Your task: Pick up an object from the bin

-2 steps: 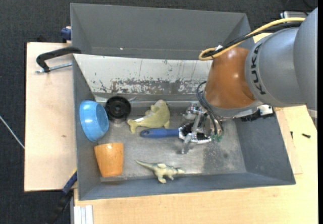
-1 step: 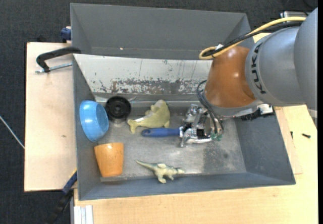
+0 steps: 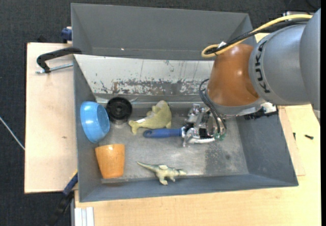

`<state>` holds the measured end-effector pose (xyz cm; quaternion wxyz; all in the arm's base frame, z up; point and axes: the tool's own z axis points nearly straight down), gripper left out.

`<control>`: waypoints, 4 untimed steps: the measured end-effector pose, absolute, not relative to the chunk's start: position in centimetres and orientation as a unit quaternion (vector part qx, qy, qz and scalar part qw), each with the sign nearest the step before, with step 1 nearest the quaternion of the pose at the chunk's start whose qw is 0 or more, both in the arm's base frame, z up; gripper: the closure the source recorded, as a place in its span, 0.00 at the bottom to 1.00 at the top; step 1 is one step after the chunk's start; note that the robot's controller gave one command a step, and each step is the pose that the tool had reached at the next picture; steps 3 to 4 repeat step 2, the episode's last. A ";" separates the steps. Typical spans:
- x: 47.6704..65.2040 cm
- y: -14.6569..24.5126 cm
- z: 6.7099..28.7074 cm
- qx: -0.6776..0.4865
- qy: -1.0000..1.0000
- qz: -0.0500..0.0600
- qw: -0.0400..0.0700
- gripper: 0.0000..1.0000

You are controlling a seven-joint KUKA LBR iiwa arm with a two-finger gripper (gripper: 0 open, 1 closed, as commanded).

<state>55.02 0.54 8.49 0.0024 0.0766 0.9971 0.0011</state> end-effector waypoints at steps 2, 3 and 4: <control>55.3 0.7 12.0 0.075 0.997 0.001 0.003 1.00; 55.3 0.7 12.0 0.075 0.997 0.001 0.003 1.00; 55.3 0.7 12.0 0.075 0.997 0.001 0.003 1.00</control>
Offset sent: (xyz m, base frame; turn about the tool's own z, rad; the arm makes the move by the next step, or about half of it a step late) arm 0.0001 0.0000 0.0161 0.0000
